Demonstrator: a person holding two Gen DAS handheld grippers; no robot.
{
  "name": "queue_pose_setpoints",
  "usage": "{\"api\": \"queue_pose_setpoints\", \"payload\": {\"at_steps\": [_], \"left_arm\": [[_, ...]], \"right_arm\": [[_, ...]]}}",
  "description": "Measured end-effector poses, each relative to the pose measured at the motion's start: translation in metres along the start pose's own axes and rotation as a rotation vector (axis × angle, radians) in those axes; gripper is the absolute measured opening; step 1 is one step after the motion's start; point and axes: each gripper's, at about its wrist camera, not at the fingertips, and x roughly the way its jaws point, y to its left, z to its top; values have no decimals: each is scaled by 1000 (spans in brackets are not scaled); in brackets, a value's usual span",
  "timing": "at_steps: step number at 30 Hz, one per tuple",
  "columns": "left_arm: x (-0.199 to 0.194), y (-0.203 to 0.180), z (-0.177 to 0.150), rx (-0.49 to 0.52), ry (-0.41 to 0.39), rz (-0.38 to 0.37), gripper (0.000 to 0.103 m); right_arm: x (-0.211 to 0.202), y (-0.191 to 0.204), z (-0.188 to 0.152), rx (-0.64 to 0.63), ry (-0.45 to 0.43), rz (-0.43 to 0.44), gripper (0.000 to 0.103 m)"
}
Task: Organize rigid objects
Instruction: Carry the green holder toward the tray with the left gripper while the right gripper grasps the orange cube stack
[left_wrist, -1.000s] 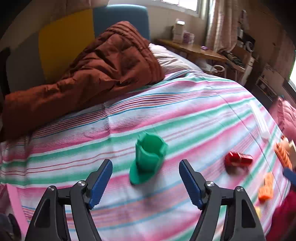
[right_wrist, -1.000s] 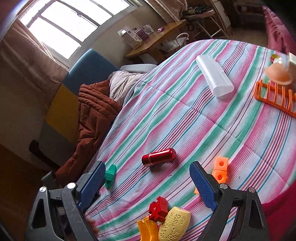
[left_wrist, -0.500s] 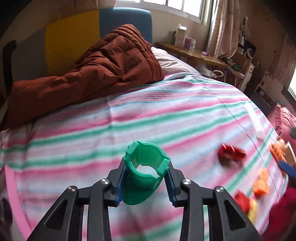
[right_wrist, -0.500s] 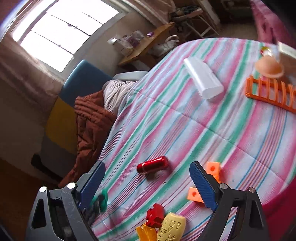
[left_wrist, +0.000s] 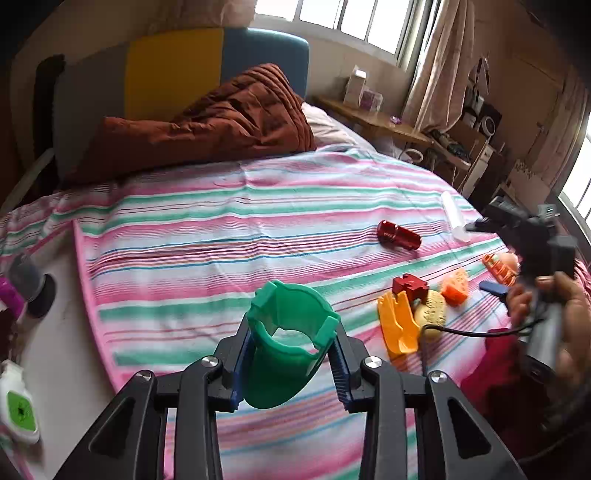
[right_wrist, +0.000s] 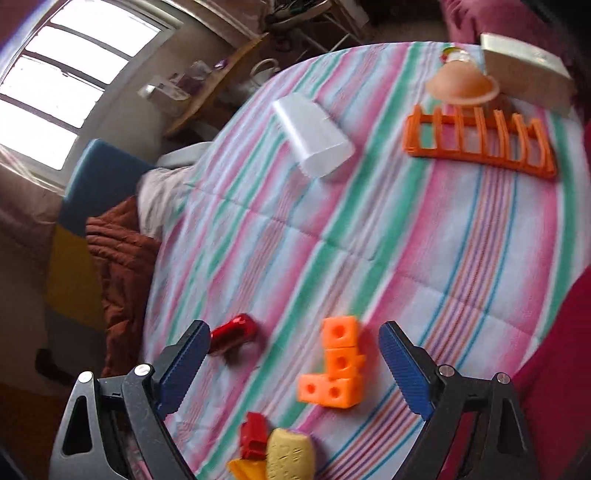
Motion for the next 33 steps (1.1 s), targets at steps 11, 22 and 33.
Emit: {"api": "queue_pose_setpoints", "payload": {"at_steps": [11,22,33], "left_arm": [[-51,16,-18,-25,-65,-8,37],[-82,43,-35,-86,-104,23,37],[-92,77,-53,-162,-96,54,37]], "right_arm": [[40,30,-17,-171,178,-24,90],[36,14,-8,-47,146,26,86],[55,61,-28,-449,143,-278,43]]}}
